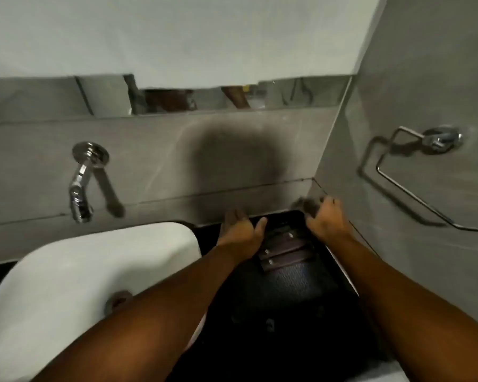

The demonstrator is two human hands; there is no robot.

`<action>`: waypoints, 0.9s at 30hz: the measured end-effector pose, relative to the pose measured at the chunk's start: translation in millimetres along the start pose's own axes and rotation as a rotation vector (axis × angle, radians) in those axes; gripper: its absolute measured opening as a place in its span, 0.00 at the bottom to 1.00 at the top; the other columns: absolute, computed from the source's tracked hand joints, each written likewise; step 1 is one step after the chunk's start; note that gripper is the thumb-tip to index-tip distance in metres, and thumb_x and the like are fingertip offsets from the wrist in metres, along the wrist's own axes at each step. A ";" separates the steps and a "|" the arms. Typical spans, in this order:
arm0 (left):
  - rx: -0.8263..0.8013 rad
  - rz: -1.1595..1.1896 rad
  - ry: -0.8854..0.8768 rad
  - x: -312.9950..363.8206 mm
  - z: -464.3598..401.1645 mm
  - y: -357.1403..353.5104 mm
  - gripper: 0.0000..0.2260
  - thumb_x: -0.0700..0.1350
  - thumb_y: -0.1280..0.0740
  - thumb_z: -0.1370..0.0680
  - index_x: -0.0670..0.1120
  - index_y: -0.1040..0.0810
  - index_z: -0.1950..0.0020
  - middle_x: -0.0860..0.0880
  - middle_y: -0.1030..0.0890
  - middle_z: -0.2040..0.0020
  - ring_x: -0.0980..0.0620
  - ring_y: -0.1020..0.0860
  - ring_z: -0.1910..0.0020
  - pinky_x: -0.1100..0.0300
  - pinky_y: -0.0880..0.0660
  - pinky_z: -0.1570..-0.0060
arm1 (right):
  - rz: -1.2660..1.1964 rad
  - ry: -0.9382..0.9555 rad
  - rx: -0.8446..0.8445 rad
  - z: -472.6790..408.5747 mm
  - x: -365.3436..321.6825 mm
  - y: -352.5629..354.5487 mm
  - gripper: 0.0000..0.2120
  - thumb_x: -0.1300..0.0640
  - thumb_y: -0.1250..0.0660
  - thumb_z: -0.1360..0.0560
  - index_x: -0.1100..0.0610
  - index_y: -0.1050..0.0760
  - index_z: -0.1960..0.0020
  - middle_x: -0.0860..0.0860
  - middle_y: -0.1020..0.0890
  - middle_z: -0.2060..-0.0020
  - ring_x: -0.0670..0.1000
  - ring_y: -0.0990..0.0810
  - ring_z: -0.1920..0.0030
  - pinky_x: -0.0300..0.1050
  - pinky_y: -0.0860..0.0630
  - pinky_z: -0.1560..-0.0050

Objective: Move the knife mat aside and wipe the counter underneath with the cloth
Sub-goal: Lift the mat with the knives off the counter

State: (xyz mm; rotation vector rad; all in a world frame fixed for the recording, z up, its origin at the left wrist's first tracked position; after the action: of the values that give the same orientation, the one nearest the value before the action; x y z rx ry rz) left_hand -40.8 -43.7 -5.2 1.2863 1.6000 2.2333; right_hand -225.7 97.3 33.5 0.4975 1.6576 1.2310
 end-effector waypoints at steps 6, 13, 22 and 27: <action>-0.175 -0.058 0.419 -60.4 1.5 -96.1 0.37 0.58 0.39 0.24 0.32 0.42 0.25 0.34 0.37 0.26 0.36 0.37 0.28 0.48 0.38 0.28 | 0.079 -0.169 -0.238 -6.3 94.8 -63.4 0.17 0.62 0.33 0.26 0.64 0.24 0.38 0.65 0.19 0.44 0.63 0.19 0.44 0.53 0.21 0.42; -0.348 -0.403 0.522 -102.4 11.7 -151.7 0.29 0.51 0.40 0.21 0.34 0.39 0.26 0.37 0.36 0.27 0.38 0.36 0.29 0.49 0.37 0.30 | 0.271 -0.120 -0.363 -12.3 151.7 -113.0 0.13 0.63 0.38 0.23 0.68 0.23 0.43 0.66 0.19 0.43 0.64 0.19 0.42 0.55 0.22 0.41; -0.193 -0.252 0.477 -99.1 4.1 -133.7 0.20 0.42 0.46 0.18 0.33 0.33 0.29 0.36 0.30 0.29 0.37 0.31 0.29 0.48 0.33 0.31 | 0.204 -0.114 -0.270 -26.7 170.4 -121.2 0.09 0.66 0.39 0.23 0.67 0.24 0.59 0.70 0.20 0.46 0.68 0.20 0.43 0.57 0.23 0.43; -0.121 -0.008 0.586 -98.5 10.3 -97.7 0.20 0.43 0.40 0.21 0.34 0.28 0.32 0.37 0.25 0.33 0.38 0.27 0.33 0.50 0.29 0.33 | 0.184 -0.118 -0.287 -17.5 158.5 -105.4 0.07 0.69 0.37 0.25 0.71 0.20 0.55 0.71 0.18 0.49 0.67 0.18 0.46 0.56 0.23 0.44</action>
State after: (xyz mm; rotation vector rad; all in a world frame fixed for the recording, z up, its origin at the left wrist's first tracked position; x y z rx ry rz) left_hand -7.0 -45.1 -140.1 0.6171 1.5705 2.8203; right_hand -288.3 168.5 -132.4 0.5402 1.3312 1.5171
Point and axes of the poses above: each hand's wrist, its own z-axis away from the middle knuckle, its own y-axis out of the back of the hand, x = y × z, the point moved 6 cm from there along -z, towards the middle knuckle
